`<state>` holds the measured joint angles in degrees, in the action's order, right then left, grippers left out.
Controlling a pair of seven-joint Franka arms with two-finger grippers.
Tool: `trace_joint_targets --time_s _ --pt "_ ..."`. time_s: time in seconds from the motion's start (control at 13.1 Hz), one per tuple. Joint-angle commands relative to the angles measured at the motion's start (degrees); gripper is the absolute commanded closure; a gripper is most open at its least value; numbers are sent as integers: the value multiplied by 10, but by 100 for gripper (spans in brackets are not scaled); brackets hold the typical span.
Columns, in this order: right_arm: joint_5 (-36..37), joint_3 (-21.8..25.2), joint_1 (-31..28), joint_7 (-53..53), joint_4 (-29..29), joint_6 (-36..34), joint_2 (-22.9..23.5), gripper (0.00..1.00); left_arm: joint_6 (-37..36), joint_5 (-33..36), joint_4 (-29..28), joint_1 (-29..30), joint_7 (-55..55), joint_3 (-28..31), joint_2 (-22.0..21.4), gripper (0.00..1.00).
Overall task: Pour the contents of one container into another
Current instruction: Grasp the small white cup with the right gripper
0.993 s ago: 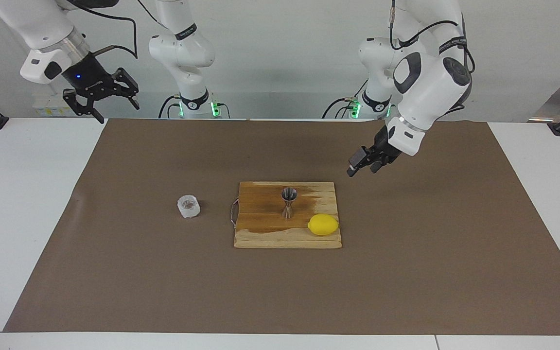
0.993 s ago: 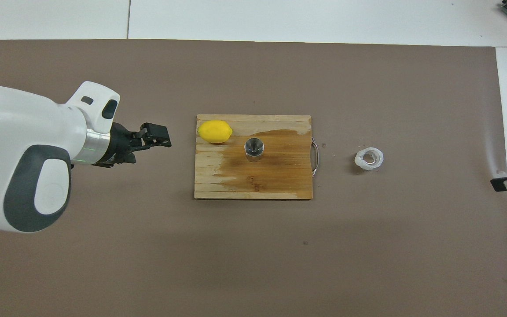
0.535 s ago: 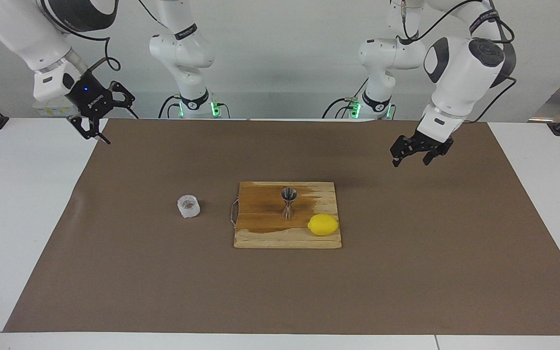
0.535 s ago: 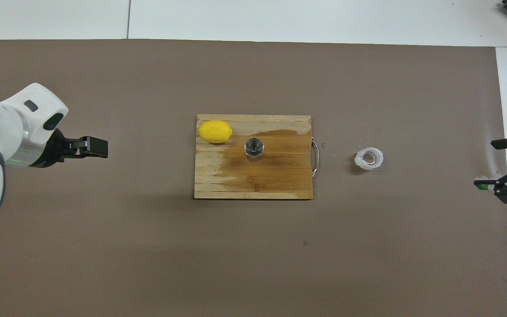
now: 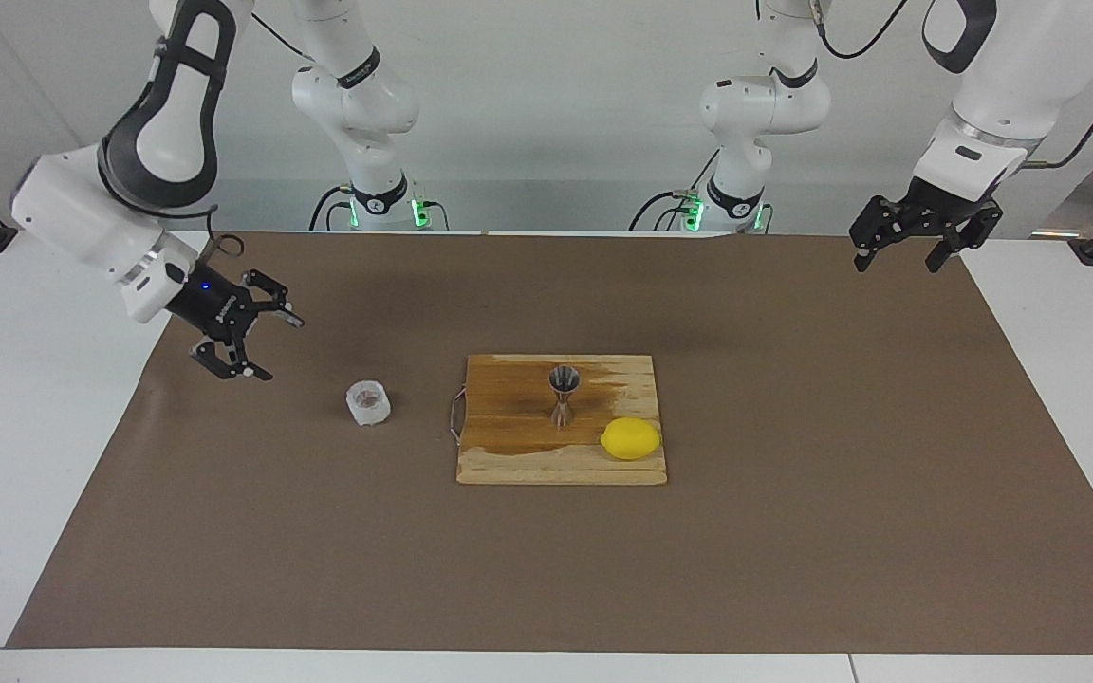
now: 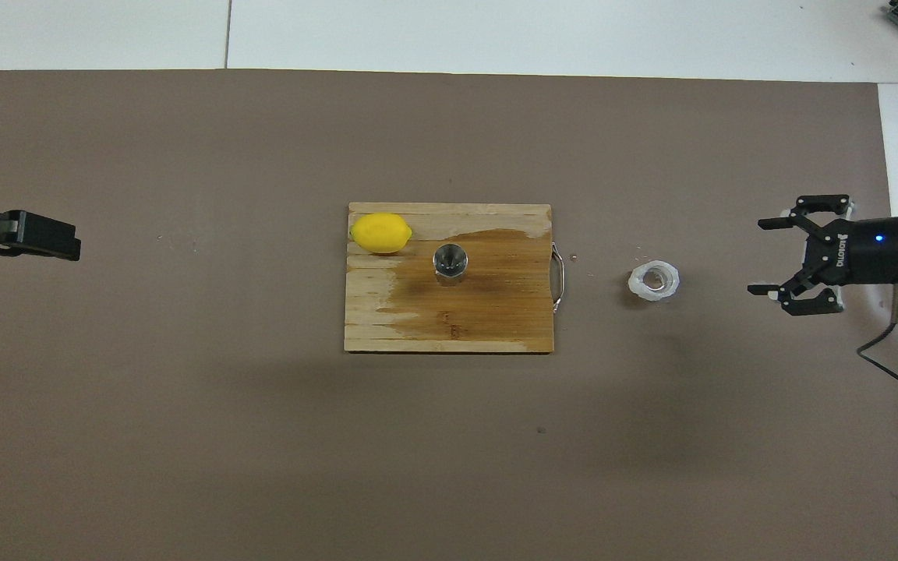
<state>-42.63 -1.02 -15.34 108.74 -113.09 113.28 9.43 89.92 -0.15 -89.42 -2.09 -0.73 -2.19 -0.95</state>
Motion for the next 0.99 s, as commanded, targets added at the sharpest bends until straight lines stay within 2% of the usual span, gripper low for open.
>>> trace_joint_targets --time_s 0.0,0.15,0.23,0.61,0.76,0.92 --pt "-97 -8 -2 94 9 16 64 0 -33 5 41 -2 -15 -3 22 0" --pt "-165 -9 -3 176 9 13 121 0 -48 5 22 -7 -15 -3 9 0" --pt "-174 -9 2 192 9 12 127 0 -48 4 22 -7 -15 -4 9 0" --pt "-173 -8 -1 194 6 -97 122 0 -56 -23 21 -6 -14 -3 7 0" --pt "-162 -7 0 202 5 -97 122 0 -58 -22 16 -4 -9 -2 4 0" --pt "-159 -8 13 204 -13 -63 121 0 -57 -22 16 2 -9 -1 4 0"
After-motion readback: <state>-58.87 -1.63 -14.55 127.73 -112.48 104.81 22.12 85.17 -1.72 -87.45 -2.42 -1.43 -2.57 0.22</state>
